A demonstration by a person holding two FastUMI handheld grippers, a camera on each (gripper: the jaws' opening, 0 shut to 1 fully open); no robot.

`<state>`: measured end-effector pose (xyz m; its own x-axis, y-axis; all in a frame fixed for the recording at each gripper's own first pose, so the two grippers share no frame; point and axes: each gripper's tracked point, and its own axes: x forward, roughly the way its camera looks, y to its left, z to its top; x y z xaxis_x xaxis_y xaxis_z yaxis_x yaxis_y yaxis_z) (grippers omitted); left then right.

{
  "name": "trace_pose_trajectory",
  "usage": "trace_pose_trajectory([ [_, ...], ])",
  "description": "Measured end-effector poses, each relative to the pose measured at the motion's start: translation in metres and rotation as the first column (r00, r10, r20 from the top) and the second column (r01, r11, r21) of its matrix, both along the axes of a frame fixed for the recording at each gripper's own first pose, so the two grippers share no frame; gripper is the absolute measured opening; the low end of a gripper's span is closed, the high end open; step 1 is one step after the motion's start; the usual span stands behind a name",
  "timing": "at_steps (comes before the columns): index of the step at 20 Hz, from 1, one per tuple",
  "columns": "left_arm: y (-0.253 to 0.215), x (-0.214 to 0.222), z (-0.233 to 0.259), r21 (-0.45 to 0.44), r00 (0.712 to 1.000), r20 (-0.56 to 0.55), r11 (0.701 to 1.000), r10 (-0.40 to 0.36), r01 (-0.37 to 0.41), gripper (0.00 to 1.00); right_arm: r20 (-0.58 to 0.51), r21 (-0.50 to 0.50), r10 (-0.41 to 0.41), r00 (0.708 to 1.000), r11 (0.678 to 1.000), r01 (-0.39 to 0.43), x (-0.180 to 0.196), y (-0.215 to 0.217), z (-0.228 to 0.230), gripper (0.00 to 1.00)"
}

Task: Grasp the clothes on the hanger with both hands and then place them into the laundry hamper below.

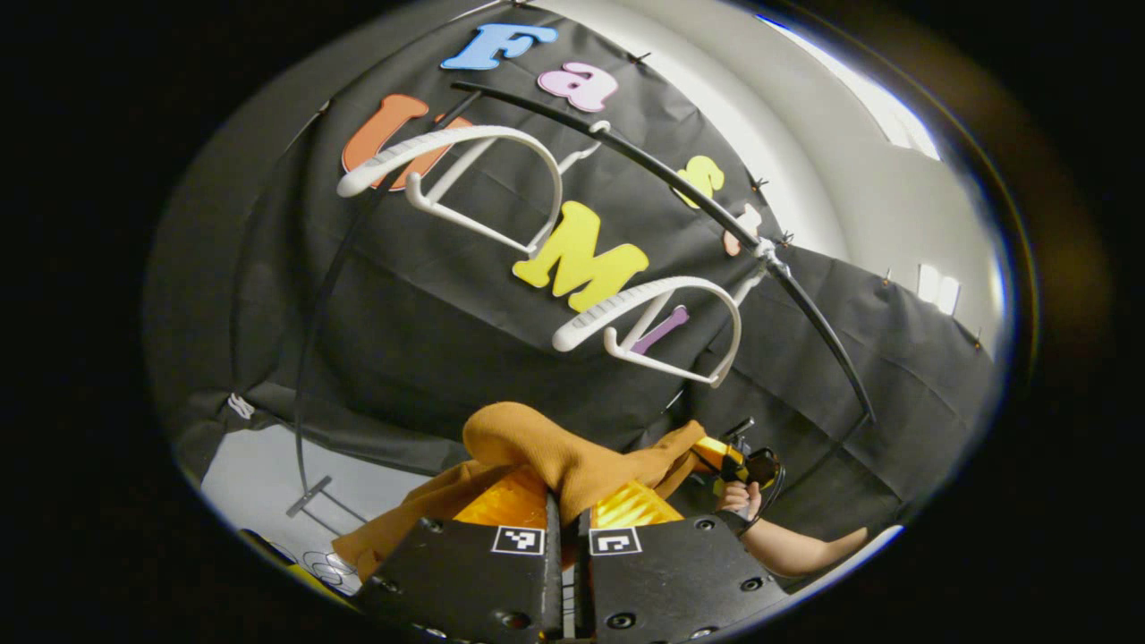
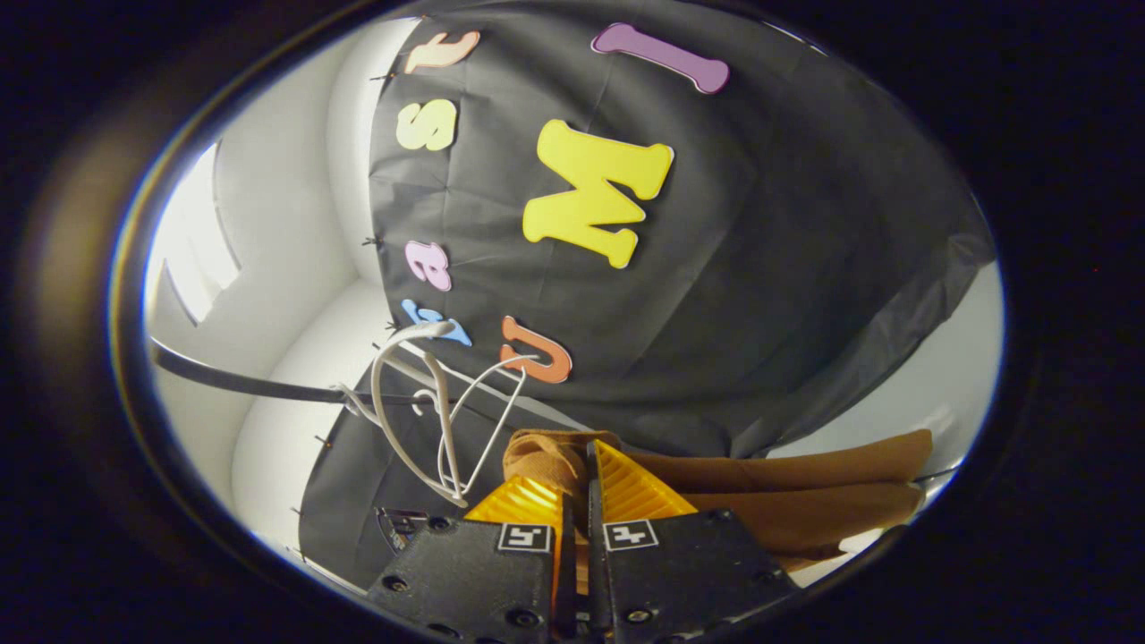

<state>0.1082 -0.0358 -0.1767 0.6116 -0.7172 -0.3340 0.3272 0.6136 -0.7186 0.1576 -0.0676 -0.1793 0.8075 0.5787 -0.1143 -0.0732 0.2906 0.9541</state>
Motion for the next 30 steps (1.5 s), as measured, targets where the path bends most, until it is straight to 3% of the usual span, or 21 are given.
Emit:
trace_pose_trajectory([
  [5, -0.019, -0.016, 0.025, -0.055, 0.999, 0.042, 0.998, -0.008, 0.01, 0.05, 0.033, 0.018, 0.036, 0.999, 0.999, -0.037, -0.021, 0.02, 0.015, 0.08],
  [12, -0.072, -0.043, 0.06, -0.062, 0.986, 0.125, 0.991, -0.108, 0.116, 0.05, 0.095, 0.042, 0.143, 0.985, 0.988, -0.148, -0.055, 0.072, 0.041, 0.05],
  [24, -0.122, -0.071, 0.057, 0.11, 0.969, 0.151, 0.978, -0.195, 0.18, 0.05, 0.135, 0.012, 0.357, 0.925, 0.932, -0.361, -0.096, 0.169, 0.064, 0.07],
  [27, -0.128, -0.068, 0.073, 0.1, 0.958, 0.204, 0.977, -0.204, 0.186, 0.05, 0.182, 0.009, 0.383, 0.906, 0.92, -0.391, -0.111, 0.181, 0.091, 0.07],
  [28, -0.127, -0.067, 0.08, 0.089, 0.956, 0.216, 0.979, -0.198, 0.182, 0.1, 0.192, 0.011, 0.381, 0.904, 0.921, -0.39, -0.109, 0.181, 0.098, 0.07],
  [29, -0.127, -0.067, 0.084, 0.07, 0.956, 0.222, 0.981, -0.192, 0.18, 0.05, 0.206, 0.013, 0.38, 0.902, 0.92, -0.391, -0.109, 0.18, 0.102, 0.07],
  [30, -0.127, -0.067, 0.087, 0.053, 0.956, 0.227, 0.983, -0.185, 0.177, 0.1, 0.212, 0.012, 0.379, 0.901, 0.921, -0.39, -0.109, 0.178, 0.105, 0.07],
])
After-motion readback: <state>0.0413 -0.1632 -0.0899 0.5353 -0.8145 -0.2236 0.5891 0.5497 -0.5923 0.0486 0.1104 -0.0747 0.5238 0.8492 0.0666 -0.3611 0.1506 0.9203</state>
